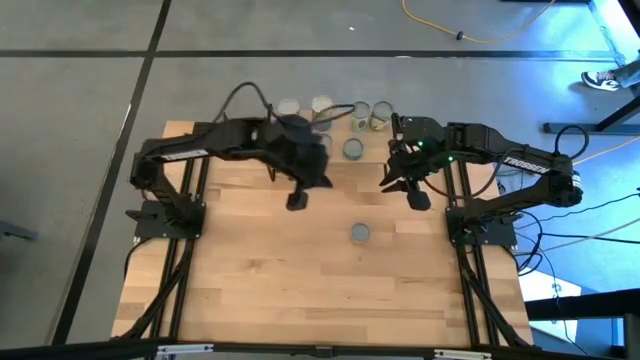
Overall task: Pick and place cans onto a shelf
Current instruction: Put the canned mushroom on the shelf
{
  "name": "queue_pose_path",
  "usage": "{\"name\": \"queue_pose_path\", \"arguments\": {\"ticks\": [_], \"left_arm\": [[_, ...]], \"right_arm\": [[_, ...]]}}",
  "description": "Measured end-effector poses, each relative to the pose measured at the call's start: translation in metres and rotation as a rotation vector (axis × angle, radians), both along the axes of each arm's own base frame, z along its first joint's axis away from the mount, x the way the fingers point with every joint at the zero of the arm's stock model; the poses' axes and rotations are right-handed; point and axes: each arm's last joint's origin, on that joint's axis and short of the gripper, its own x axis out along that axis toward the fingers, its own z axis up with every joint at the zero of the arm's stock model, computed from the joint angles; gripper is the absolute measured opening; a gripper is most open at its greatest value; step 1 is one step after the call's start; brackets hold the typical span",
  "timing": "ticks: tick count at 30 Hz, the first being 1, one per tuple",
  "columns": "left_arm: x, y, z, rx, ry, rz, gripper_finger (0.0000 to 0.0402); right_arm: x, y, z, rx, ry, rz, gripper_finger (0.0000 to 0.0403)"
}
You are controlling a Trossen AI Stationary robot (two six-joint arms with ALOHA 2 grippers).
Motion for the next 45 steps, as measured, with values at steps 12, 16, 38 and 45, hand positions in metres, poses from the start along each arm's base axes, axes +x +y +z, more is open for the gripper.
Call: {"name": "queue_pose_path", "arguments": {"ticks": [12, 16, 38, 45], "left_arm": [[-0.064, -0.008, 0.024, 0.05, 0.057, 0.109, 0.001], [-0.089, -0.012, 0.015, 0.05, 0.051, 0.174, 0.0005], [-0.146, -0.018, -0.036, -0.053, -0.1, 0.328, 0.0003], [-0.145, -0.018, -0.033, -0.057, -0.135, 0.326, 0.001]], "right_arm": [[0.0, 0.0, 0.0, 0.0, 0.002, 0.002, 0.0082], [0.0, 0.0, 0.0, 0.0, 0.002, 0.002, 0.0082], [0.021, 0.0, -0.09, 0.192, 0.162, -0.266, 0.0082], [0.033, 0.01, -0.123, 0.159, 0.278, -0.321, 0.0082]]}}
